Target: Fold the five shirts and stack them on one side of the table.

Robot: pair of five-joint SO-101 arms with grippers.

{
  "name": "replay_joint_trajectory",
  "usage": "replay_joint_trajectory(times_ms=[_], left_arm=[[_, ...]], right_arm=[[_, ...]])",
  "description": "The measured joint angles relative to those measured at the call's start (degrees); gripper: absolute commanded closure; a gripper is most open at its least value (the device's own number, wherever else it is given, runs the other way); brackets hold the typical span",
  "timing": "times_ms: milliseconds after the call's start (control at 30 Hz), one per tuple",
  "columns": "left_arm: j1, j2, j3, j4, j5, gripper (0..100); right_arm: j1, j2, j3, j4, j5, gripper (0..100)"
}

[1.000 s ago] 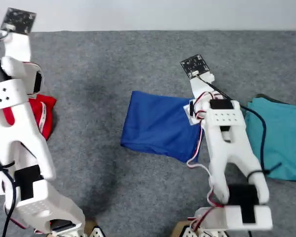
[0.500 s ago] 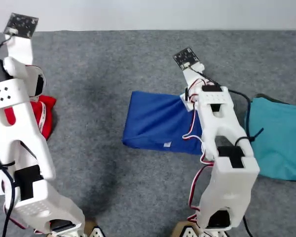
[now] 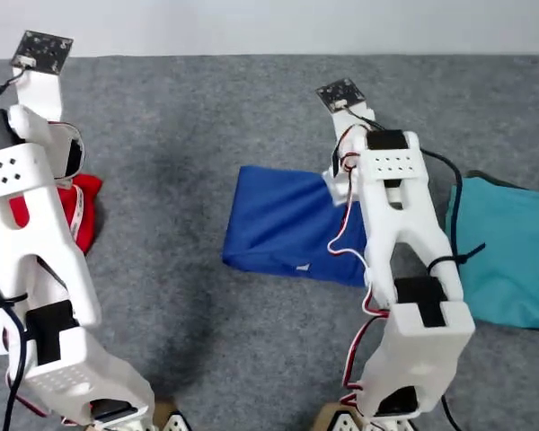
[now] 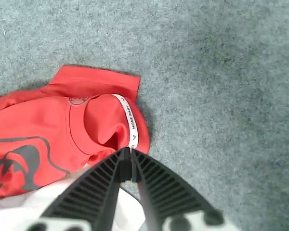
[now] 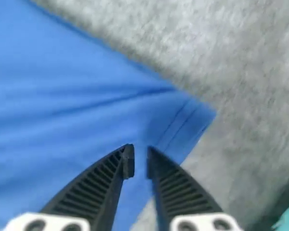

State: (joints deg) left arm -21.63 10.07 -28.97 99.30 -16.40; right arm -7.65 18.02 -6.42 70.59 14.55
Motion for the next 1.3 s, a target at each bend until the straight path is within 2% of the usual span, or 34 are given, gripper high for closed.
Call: replay_joint_trajectory(times_ms=[100, 167, 267, 533, 633, 800, 867, 933, 1033, 1200, 1300], left_arm=[[0.0, 0.0, 0.0, 0.0, 0.0, 99], [0.0, 0.0, 0.0, 0.0, 0.0, 99], [0.0, 0.0, 0.0, -0.8, 0.0, 99], [0.0, 0.0, 0.2, -1.7, 0.0, 99], [0.0, 0.0, 0.2, -1.7, 0.0, 100], [0.0, 2.1, 0.2, -1.7, 0.0, 100], [0.0, 2.2, 0.2, -1.7, 0.0, 100], [0.0, 2.5, 0.2, -1.7, 0.0, 100], [0.0, 2.5, 0.2, -1.7, 0.0, 100], [-0.2, 2.5, 0.2, -1.7, 0.0, 100], [-0.2, 2.5, 0.2, -1.7, 0.0, 100]], right_arm=[[-1.9, 0.0, 0.0, 3.7, -8.7, 66.1], [-2.5, 0.0, 0.0, 4.3, -14.6, 61.6], [-2.8, 0.3, 0.0, 3.9, -19.9, 61.5], [-3.7, 11.4, -0.1, -2.3, -24.8, 61.7], [-4.1, 13.9, -1.0, -2.9, -25.3, 69.4], [-4.9, 14.6, -3.8, -0.3, -25.3, 99.8], [-4.9, 14.6, -5.0, 1.8, -25.3, 96.1], [-4.9, 14.7, -6.2, 3.9, -24.1, 99.5], [-4.9, 14.7, -8.4, 7.3, -20.0, 99.0], [-4.8, 14.7, -11.6, 10.1, -9.8, 98.9], [-2.9, 14.8, -13.9, 9.8, 0.0, 98.9]])
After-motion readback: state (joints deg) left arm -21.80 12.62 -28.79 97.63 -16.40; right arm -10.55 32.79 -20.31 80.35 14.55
